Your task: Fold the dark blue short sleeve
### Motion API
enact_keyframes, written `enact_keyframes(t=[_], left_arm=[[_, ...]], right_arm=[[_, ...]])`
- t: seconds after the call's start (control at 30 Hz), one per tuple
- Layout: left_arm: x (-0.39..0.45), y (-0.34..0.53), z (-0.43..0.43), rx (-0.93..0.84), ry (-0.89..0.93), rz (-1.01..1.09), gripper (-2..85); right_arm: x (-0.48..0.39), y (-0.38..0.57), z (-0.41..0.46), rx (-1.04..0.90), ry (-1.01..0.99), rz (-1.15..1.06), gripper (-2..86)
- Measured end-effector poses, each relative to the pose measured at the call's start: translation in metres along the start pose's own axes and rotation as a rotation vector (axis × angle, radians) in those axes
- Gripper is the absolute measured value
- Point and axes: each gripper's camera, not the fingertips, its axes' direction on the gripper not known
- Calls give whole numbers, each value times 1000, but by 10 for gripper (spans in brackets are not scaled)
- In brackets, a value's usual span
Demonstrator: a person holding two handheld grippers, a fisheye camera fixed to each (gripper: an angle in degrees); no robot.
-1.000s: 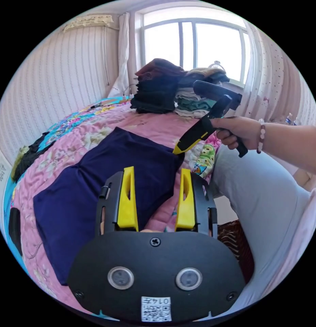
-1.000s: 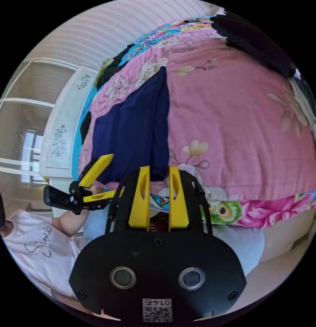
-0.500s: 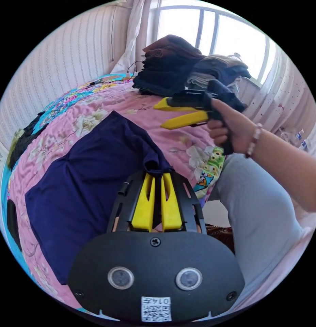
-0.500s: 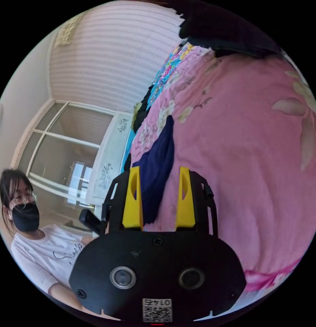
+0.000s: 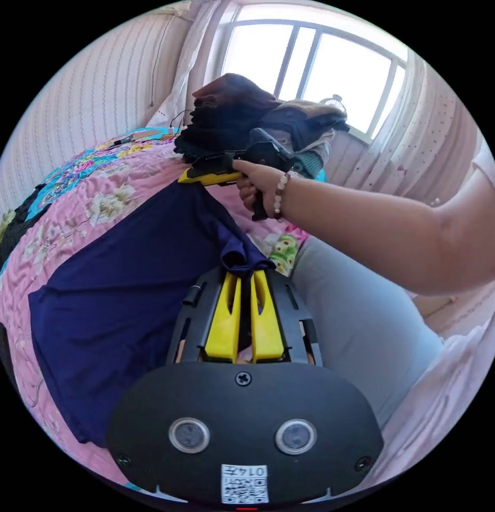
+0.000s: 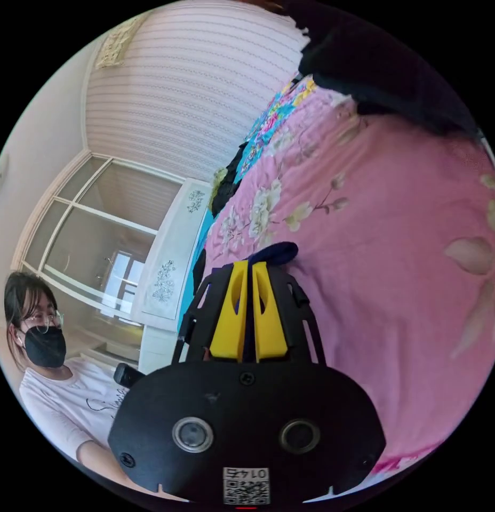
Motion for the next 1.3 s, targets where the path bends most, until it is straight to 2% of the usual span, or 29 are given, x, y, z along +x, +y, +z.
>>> enact_keyframes(t=[0.1, 0.2, 0.3, 0.47, 0.6, 0.73, 0.83, 0.93, 1.13, 1.3], left_arm=[[0, 2, -30, 134, 100, 0, -6], [-12, 13, -64, 210, 11, -55, -5], [-41, 36, -99, 216, -106, -174, -5], [-109, 102, -166, 231, -277, -437, 1], [-145, 145, -189, 211, -470, -584, 17], [-181, 178, -207, 83, -405, -749, 20], [-194, 195, -229, 76, -323, -836, 13], [-205, 205, -244, 91, -347, -905, 22], [-216, 192, -241, 116, -373, -860, 82], [-214, 163, -208, 27, -449, -697, 121]], right_arm=[[-26, 5, -30, 67, 37, -1, 5], [-55, -3, -13, 0, 4, -48, 5], [-85, -13, 48, -109, -30, -104, 7], [-141, -10, 212, -332, -115, -209, 22], [-161, -2, 290, -413, 40, -256, 57], [-176, 2, 313, -418, 56, -329, 64], [-183, 3, 325, -449, 163, -395, 65], [-191, 5, 350, -501, 247, -463, 76], [-213, 22, 422, -640, 387, -615, 95], [-234, 30, 469, -638, 345, -679, 109]])
